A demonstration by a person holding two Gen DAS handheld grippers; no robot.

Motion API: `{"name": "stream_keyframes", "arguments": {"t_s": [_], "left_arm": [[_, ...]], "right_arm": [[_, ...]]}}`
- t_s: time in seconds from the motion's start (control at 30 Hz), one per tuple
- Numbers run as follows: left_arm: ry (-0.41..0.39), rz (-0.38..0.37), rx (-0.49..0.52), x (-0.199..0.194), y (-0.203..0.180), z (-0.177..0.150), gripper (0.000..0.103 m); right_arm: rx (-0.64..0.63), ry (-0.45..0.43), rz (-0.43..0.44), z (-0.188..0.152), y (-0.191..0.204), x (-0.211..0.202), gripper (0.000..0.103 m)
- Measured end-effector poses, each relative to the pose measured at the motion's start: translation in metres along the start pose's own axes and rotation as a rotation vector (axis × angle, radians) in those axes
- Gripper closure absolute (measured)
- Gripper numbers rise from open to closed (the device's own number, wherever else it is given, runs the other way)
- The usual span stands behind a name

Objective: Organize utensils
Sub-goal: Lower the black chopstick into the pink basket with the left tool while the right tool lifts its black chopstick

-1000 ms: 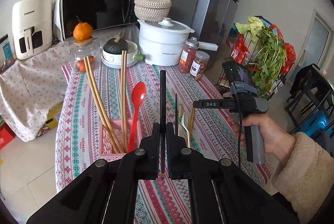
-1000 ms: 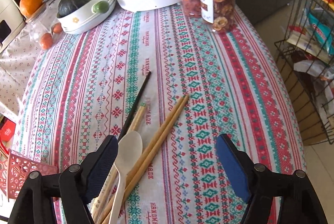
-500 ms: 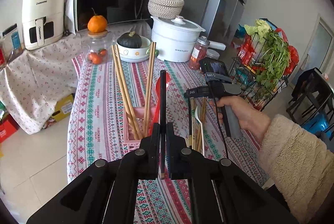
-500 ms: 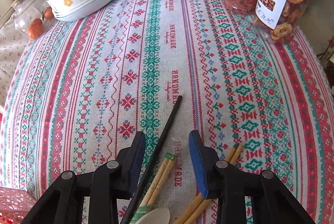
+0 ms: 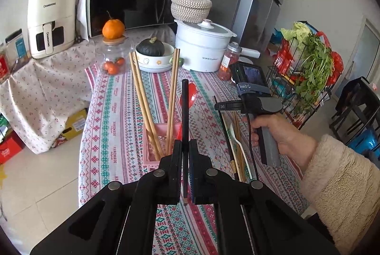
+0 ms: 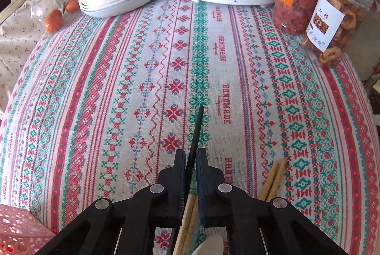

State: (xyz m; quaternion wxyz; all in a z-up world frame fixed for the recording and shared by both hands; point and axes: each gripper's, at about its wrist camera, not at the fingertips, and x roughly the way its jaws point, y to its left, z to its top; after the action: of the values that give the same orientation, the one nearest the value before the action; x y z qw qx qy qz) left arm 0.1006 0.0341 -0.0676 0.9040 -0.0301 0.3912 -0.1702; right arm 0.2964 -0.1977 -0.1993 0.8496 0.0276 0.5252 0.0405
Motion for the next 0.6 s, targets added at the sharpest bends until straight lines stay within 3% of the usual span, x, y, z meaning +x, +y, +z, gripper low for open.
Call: {"name": "stream_keyframes", "arguments": {"t_s": [0.6], "left_arm": [[-0.117, -0.021, -0.009, -0.033, -0.011, 0.013, 0.098]], "right_arm": [[0.026, -0.351, 0.097, -0.048, 0.005, -0.180, 0.099]]}}
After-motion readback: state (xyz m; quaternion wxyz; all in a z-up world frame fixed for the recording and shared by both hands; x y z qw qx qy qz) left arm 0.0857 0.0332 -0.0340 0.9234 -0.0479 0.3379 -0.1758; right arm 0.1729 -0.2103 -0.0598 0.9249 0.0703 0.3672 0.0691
